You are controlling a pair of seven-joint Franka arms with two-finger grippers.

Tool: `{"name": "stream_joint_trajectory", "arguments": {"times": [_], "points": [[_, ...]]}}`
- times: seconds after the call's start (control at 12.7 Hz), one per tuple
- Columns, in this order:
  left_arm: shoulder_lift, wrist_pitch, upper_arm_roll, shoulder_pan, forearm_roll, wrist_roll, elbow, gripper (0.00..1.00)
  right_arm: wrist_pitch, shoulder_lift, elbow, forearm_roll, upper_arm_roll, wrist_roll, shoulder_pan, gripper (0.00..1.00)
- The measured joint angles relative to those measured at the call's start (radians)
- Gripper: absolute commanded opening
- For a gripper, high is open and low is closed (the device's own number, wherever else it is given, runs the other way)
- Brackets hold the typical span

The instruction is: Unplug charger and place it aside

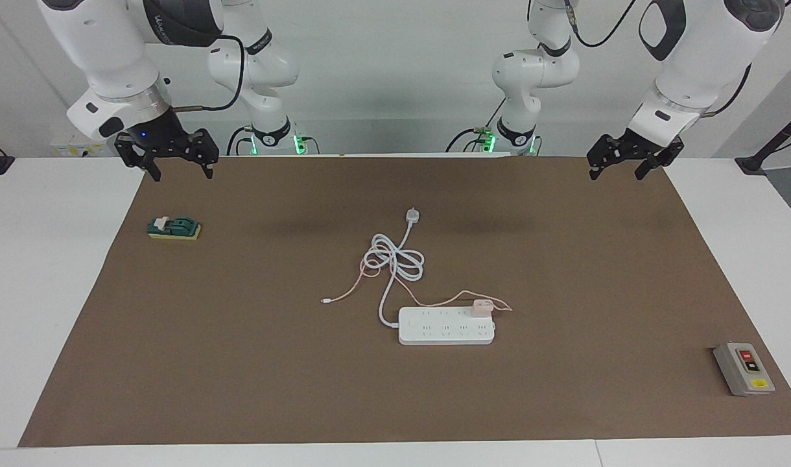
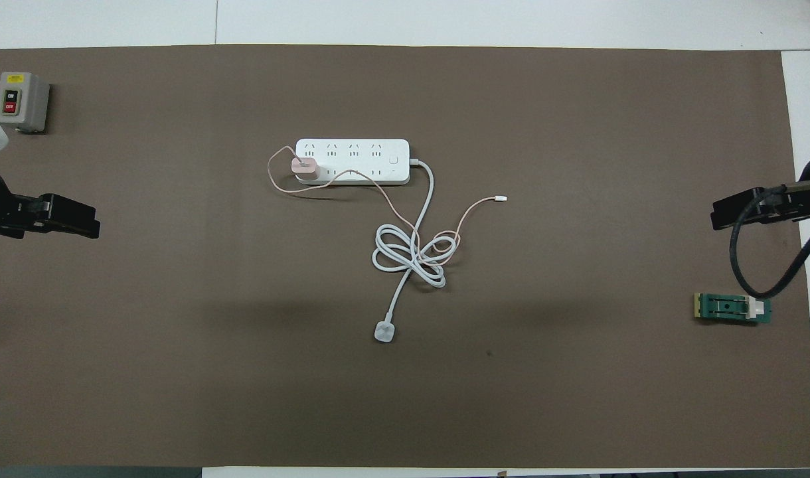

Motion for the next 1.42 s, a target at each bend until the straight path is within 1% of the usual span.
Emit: {"name": "stream_joint_trajectory", "arguments": {"times": [0.24,0.79,0.95,1.03,1.18,1.42], "points": [[0.008,-0.021,0.003,-0.007,0.000,0.000,0.009,1.00,0.000,0.000,0.000,0.000,0.000,0.000,0.000,1.00],[0.010,-0.025,0.005,-0.016,0.000,-0.004,0.015,1.00,0.001,0.000,0.000,0.000,0.000,0.000,0.000,1.00],[0.011,-0.017,0.014,-0.014,0.000,-0.053,0.011,1.00,0.002,0.000,0.000,0.000,0.000,0.002,0.000,1.00],[0.012,0.014,0.014,-0.014,0.000,-0.138,0.007,1.00,0.010,0.000,0.000,0.000,0.000,0.019,0.000,1.00],[0.017,0.087,-0.005,-0.014,-0.005,-0.387,0.003,1.00,0.023,0.001,-0.004,0.018,0.003,0.128,0.009,1.00],[0.034,0.132,-0.063,-0.015,-0.015,-0.724,-0.004,1.00,0.036,0.021,-0.018,0.109,0.008,0.423,0.066,1.00]]}}
